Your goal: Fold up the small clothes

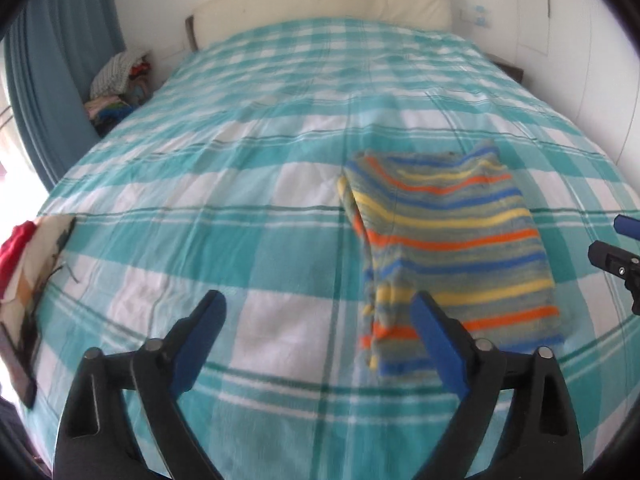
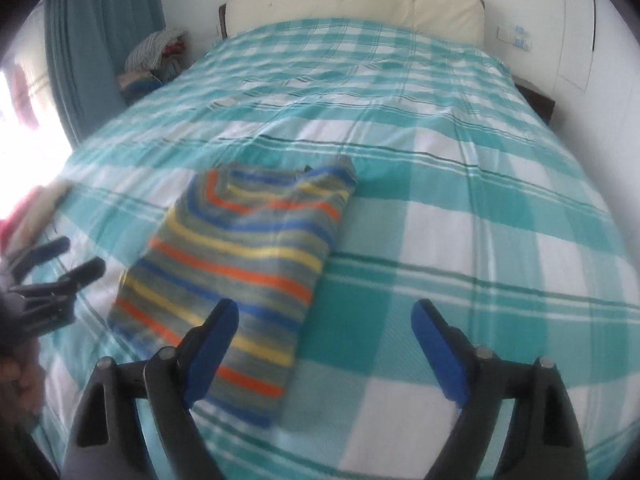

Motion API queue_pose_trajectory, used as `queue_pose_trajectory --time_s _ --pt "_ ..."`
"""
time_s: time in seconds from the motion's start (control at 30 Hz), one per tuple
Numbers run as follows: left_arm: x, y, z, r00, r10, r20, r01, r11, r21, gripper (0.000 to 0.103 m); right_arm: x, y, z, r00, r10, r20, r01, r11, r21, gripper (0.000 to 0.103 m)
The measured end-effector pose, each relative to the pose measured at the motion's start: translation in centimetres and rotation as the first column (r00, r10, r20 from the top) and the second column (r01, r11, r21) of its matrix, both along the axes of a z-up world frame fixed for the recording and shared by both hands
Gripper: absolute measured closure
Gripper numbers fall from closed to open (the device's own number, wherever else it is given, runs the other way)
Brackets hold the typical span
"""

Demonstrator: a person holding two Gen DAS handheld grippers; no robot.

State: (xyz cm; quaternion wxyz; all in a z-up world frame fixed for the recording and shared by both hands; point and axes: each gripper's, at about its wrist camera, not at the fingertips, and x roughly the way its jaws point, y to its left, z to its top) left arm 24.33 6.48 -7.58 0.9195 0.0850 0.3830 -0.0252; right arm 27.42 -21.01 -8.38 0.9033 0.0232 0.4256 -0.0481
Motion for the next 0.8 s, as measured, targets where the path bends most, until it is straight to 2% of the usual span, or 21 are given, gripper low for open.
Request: queue_pose_trajectory --time_s 0.1,0.27,0.37,0.47,0.6,0.8 --pt "-4.3 -0.9 1.5 0.997 -0.008 0.080 0.006 1.000 0.029 0.001 -3.9 1.5 1.1 1.000 0.002 0.019 -0.001 0.997 -0.079 0.015" --pt "-9.1 -2.3 4.1 0.990 0.040 0.135 -0.046 0.998 0.039 0.001 -9.6 4.7 4.0 0.997 -0.002 0.076 0.013 0.989 -0.148 0.009" --pt "-10.7 -2.4 4.8 0.995 0.050 0.083 -0.050 0.999 -0.003 0.001 -12.2 6.3 5.4 0.993 0.012 0.115 0.009 0.983 -0.182 0.008" --pt "-12.0 -2.1 5.1 0.998 0.060 0.004 -0.060 0.996 -0.063 0.001 -14.3 7.2 6.3 0.991 0.023 0.129 -0.004 0.989 -0.146 0.008" --pt "-13.7 -1.7 5.4 0.995 0.081 -0.050 -0.087 0.989 -0.120 0.001 -16.1 7.3 6.9 0.993 -0.009 0.117 0.019 0.996 -0.088 0.008" --pt "-16.2 -2.8 6.6 0.995 0.101 0.010 -0.100 0.994 -0.046 0.001 -18.0 7.6 7.5 0.993 -0.028 0.114 0.032 0.999 -0.038 0.008"
